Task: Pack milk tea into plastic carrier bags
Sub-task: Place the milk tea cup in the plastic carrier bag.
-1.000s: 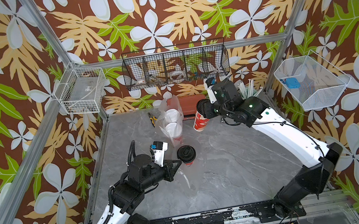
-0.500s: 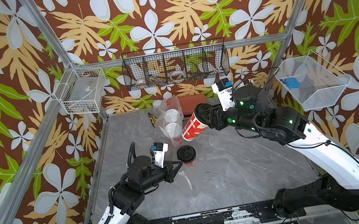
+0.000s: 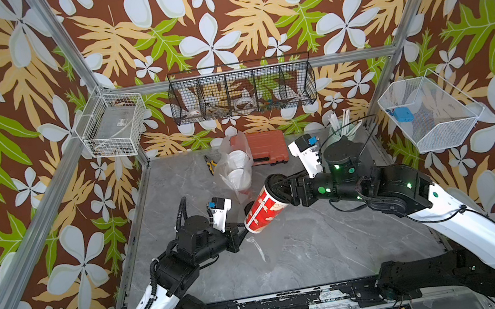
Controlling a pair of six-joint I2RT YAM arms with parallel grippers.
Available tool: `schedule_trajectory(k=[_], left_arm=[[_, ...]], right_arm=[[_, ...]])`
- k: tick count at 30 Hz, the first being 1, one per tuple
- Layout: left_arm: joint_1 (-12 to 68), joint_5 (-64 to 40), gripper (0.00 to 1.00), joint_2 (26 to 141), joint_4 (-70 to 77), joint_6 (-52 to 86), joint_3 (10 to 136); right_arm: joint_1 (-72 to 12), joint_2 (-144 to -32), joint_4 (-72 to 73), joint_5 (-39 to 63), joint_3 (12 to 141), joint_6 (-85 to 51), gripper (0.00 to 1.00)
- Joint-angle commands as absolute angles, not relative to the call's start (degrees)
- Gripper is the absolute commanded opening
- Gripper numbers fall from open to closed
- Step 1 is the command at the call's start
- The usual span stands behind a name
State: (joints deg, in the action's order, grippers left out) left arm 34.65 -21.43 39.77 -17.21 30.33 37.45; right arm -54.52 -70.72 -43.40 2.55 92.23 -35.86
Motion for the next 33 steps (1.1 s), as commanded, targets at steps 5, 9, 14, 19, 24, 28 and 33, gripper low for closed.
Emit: schedule_trajectory(k=[5, 9, 14, 19, 24, 28, 33], left_arm=[[34.7, -21.7, 0.0, 39.5, -14.7, 30.6, 38.0], [34.7, -21.5, 0.0, 39.4, -15.1, 30.6, 38.2], [34.7, -21.2, 0.0, 38.9, -15.2, 30.9, 38.5], [34.7, -21.0, 0.0, 38.7, -15.2, 31.1, 38.9], [34.7, -21.9, 0.0, 39.0, -15.1, 31.4, 38.8], [34.7, -21.9, 0.0, 39.0, -14.9, 31.5, 39.0], [34.7, -22.2, 0.0, 39.0, -14.9, 31.7, 39.0]], right_arm=[[-55.6, -71.2, -48.0, 2.4, 91.4, -37.3, 0.53], [-55.6, -71.2, -51.4, 1.3, 91.8, -36.5, 0.53], [-55.6, -70.0, -52.5, 0.9, 92.8, -36.4, 0.53], [-55.8, -70.3, -53.1, 2.0, 91.5, -36.1, 0.52], [-58.4, -73.1, -55.5, -1.6, 93.2, -34.7, 0.52], [-62.1, -77.0, -57.6, -5.1, 95.8, -33.5, 0.52], [-66.2, -81.9, -59.4, -9.8, 98.3, -32.9, 0.51]])
